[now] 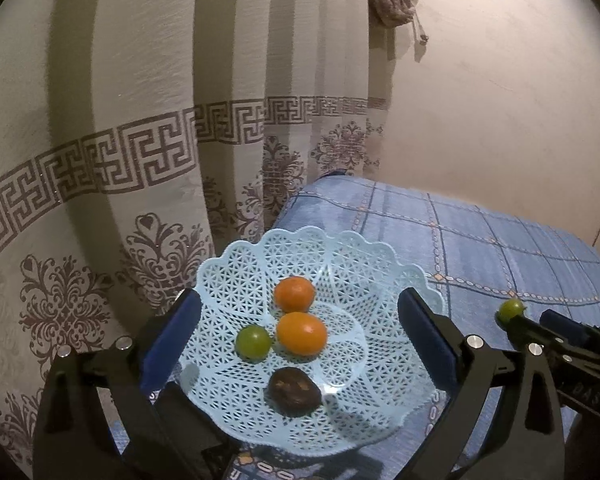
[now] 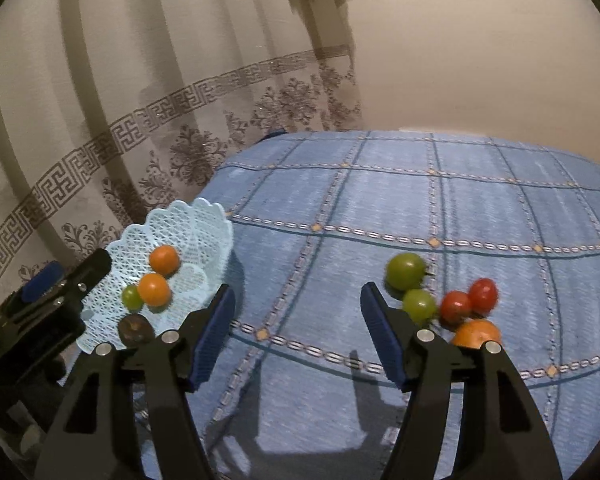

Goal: Organize fruits
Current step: 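Withdraw both tools from the basket and move the right tool toward another orange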

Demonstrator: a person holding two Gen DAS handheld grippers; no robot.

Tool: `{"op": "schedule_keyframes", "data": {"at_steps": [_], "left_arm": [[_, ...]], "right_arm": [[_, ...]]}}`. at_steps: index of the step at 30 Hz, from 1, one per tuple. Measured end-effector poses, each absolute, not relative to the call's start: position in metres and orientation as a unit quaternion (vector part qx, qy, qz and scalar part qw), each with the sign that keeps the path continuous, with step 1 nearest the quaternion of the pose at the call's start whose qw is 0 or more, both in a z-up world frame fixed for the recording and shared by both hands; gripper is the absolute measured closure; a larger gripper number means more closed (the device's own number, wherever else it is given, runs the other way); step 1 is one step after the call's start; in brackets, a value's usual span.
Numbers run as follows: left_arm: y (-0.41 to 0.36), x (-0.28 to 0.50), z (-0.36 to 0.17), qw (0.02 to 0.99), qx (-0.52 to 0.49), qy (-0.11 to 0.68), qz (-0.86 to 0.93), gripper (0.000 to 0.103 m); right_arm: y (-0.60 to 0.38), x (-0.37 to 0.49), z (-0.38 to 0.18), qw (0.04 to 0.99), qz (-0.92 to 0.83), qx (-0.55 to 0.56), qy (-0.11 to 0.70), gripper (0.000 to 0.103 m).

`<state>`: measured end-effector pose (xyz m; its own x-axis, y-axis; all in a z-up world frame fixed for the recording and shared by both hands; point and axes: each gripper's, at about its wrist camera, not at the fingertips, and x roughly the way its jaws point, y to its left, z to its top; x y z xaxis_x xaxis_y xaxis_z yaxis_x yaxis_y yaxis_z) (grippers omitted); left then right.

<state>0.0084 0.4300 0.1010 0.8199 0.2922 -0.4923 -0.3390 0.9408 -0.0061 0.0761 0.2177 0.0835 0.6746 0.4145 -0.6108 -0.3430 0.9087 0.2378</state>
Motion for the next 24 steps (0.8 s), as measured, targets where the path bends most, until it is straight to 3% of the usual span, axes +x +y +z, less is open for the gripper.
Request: {"op": "schedule_keyframes", "data": {"at_steps": [24], "left_arm": [[0.356, 0.018, 0.1, 0.957, -0.004, 0.272, 0.098, 0.003]], "right_arm": [[0.11, 0.053, 0.055, 0.928, 0.118, 0.019, 0.352, 0.038]]}}
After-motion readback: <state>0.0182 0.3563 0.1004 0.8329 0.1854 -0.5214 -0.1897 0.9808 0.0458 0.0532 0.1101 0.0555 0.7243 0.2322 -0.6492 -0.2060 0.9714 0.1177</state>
